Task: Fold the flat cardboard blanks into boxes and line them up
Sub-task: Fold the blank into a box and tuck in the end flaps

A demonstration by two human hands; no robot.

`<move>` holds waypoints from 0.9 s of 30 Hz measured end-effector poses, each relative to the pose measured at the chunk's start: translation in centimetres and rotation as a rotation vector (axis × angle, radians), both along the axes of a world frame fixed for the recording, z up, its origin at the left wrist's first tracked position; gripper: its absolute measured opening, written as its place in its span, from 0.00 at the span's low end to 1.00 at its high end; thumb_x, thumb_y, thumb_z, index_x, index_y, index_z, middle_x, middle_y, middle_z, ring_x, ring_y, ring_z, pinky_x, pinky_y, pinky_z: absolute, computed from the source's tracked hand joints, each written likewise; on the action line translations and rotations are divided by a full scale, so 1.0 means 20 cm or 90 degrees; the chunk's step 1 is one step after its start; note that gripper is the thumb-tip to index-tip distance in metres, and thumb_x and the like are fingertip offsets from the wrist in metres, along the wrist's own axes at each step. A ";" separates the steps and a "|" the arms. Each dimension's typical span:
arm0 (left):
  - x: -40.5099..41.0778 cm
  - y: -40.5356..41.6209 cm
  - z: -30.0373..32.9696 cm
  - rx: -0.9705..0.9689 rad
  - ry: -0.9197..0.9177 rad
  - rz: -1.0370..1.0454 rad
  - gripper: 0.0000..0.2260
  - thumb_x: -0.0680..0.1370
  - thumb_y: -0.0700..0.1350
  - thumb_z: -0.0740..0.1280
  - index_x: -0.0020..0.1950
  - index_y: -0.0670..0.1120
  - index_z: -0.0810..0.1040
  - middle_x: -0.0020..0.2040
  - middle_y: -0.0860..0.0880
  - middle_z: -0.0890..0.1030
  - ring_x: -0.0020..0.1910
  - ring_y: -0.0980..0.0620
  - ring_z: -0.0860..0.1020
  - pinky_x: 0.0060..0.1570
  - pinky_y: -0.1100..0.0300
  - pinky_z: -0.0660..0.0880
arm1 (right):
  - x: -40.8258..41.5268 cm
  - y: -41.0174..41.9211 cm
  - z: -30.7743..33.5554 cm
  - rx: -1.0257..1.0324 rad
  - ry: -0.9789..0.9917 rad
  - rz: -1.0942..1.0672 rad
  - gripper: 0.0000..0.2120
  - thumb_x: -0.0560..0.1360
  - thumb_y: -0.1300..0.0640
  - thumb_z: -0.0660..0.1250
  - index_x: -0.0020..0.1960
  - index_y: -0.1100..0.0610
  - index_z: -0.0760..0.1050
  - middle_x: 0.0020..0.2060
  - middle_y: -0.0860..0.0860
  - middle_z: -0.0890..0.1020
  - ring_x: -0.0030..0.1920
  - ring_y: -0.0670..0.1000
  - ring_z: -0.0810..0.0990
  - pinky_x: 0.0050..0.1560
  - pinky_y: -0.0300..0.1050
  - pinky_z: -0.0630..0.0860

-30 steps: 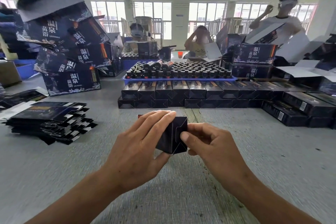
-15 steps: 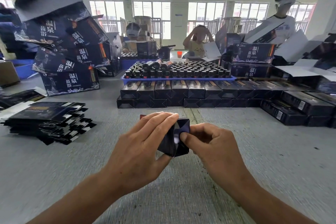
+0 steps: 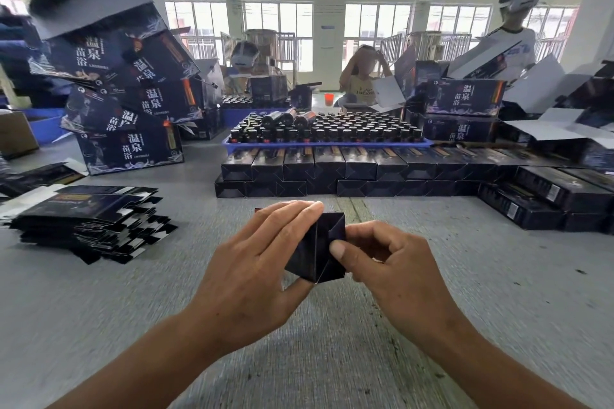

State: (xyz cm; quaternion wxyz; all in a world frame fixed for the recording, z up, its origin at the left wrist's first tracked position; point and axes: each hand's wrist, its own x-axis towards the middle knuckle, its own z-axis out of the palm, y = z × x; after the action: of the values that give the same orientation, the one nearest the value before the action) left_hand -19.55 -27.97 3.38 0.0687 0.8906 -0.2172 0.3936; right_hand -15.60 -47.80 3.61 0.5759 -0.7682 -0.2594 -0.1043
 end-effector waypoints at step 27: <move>0.03 0.01 0.01 -0.735 0.265 -0.178 0.22 0.73 0.58 0.68 0.67 0.64 0.73 0.56 0.60 0.84 0.57 0.62 0.81 0.50 0.69 0.78 | 0.07 -0.02 -0.05 0.007 0.203 0.136 0.21 0.62 0.51 0.78 0.54 0.45 0.80 0.50 0.44 0.86 0.52 0.44 0.85 0.48 0.36 0.78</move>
State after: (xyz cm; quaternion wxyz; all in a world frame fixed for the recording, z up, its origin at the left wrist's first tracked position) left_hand -18.89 -27.79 3.63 0.6304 0.7309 -0.0662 0.2532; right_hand -14.27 -48.10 2.65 0.6218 -0.7400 -0.2440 0.0792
